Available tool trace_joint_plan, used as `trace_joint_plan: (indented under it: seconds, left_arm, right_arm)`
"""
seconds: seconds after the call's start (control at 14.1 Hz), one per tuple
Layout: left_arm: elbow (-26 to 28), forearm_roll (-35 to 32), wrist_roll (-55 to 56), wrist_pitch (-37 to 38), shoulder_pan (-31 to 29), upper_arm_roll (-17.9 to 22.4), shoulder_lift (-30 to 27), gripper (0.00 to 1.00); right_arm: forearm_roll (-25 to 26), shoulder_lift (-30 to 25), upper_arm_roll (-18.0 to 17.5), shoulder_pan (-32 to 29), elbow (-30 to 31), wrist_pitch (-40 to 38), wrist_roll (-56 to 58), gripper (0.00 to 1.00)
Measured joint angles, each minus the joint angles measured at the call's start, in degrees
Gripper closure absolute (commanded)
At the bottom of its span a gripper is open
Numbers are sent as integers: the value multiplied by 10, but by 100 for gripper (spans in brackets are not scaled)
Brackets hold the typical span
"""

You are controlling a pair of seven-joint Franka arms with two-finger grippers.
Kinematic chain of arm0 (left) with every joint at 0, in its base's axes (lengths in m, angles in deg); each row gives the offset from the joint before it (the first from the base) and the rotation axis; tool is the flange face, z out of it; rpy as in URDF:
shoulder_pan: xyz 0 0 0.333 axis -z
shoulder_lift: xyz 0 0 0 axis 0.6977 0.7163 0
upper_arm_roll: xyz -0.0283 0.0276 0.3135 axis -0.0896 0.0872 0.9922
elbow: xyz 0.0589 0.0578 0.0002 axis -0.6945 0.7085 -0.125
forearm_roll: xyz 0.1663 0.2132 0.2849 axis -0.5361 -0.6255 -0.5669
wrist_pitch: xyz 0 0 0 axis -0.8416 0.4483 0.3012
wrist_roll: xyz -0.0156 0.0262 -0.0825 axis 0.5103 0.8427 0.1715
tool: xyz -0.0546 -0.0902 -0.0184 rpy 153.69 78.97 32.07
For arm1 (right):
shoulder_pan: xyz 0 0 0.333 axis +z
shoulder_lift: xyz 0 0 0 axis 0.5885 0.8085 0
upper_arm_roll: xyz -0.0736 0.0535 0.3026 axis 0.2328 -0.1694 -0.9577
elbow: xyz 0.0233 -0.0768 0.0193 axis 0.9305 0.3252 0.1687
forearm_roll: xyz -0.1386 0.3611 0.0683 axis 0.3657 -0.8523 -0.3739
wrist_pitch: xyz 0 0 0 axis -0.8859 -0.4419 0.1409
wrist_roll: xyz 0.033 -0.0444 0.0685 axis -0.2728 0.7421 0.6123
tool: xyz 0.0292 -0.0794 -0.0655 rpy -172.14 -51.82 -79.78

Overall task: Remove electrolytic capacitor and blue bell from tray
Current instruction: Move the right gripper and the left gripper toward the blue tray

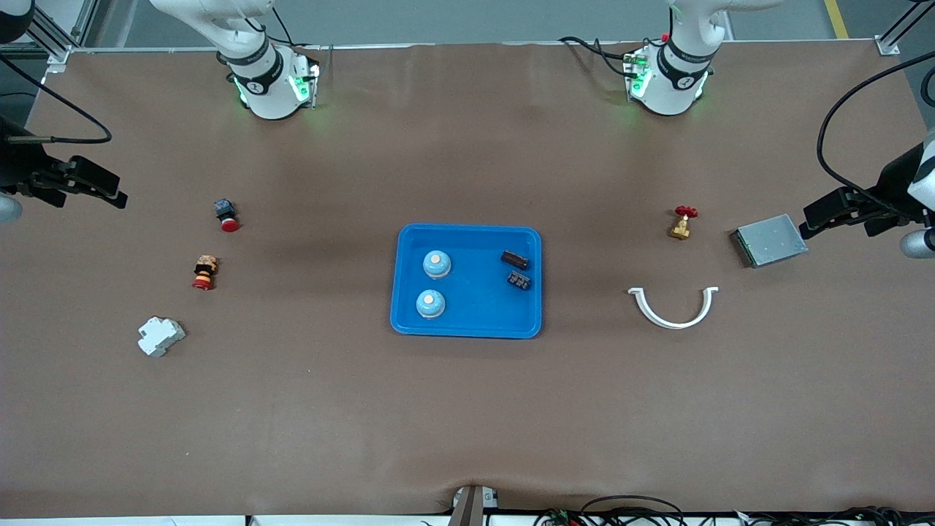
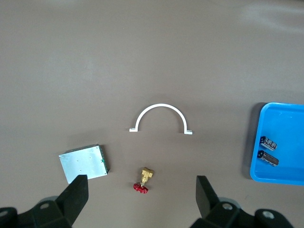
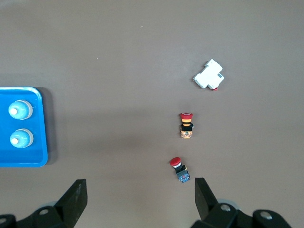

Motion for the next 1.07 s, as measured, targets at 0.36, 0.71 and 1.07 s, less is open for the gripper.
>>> trace_joint_plan:
  seconds: [0.36, 0.71, 1.07]
  left_arm:
    - [0, 0, 0, 0, 0, 0, 0, 0]
    - [1, 0, 35, 1, 3, -1, 0, 0]
    - [4, 0, 147, 17, 10, -42, 0, 0]
  right_arm:
    - [0, 0, -1, 8, 0, 1, 0, 0]
    - [0, 0, -1, 8, 0, 1, 0, 0]
    - [0, 0, -1, 8, 0, 1, 0, 0]
